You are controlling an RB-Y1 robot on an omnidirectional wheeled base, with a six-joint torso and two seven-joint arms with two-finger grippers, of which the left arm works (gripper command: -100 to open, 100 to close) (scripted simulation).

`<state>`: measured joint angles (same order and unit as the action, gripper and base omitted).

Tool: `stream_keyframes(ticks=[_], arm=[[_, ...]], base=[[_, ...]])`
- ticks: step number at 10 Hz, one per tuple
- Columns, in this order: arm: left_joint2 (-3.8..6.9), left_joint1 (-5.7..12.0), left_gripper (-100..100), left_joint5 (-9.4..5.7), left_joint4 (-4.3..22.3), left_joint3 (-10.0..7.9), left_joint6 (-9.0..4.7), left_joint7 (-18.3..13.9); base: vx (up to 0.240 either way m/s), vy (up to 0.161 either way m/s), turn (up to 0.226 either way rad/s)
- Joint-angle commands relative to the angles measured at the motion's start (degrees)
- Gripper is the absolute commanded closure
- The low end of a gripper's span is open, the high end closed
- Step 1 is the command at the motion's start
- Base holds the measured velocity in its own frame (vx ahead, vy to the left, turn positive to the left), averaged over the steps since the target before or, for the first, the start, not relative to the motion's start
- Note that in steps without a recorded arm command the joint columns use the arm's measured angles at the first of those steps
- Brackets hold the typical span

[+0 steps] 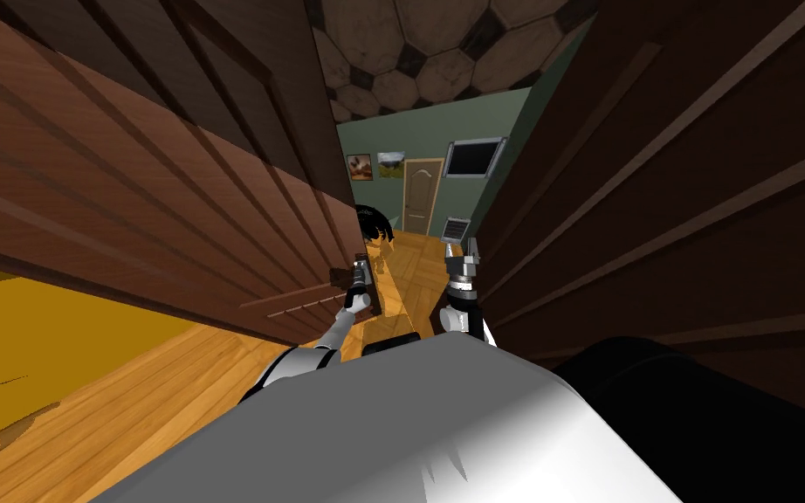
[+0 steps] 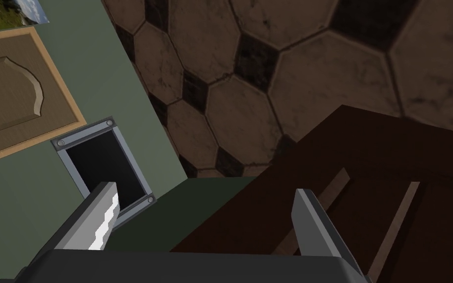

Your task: Push the door open

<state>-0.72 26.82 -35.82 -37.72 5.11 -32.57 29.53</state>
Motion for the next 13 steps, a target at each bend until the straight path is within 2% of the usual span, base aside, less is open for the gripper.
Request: stream_keyframes(ticks=[1, 6, 7, 8, 9, 10, 11, 12, 13], arm=[[0.1, -0.04, 100, -0.01, -0.05, -0.01, 0.11, 0.05], [0.1, -0.04, 100, -0.01, -0.05, -0.01, 0.11, 0.05], [1.0, 0.29, 100, -1.71, 0.63, -0.81, -0.96, 1.59], [1.0, 0.29, 100, -1.71, 0.49, -0.81, -0.96, 1.59], [1.3, 0.47, 100, -2.39, 0.85, -1.15, -1.44, 2.21], [1.85, 0.9, 100, -4.02, 1.4, -1.96, -2.57, 3.69], [1.85, 0.9, 100, -4.02, 1.4, -1.96, -2.57, 3.69], [2.25, 1.4, 100, -5.91, 2.03, -2.9, -3.89, 5.4], [2.37, 1.67, 100, -6.93, 2.36, -3.41, -4.6, 6.32]], base=[[-0.013, 0.001, 0.009], [-0.021, 0.0, -0.003], [0.044, -0.008, -0.102], [0.054, -0.004, -0.046], [0.058, 0.005, -0.037], [0.093, -0.007, -0.101], [0.082, -0.01, -0.062], [0.1, -0.01, -0.075], [0.117, 0.01, -0.096]])
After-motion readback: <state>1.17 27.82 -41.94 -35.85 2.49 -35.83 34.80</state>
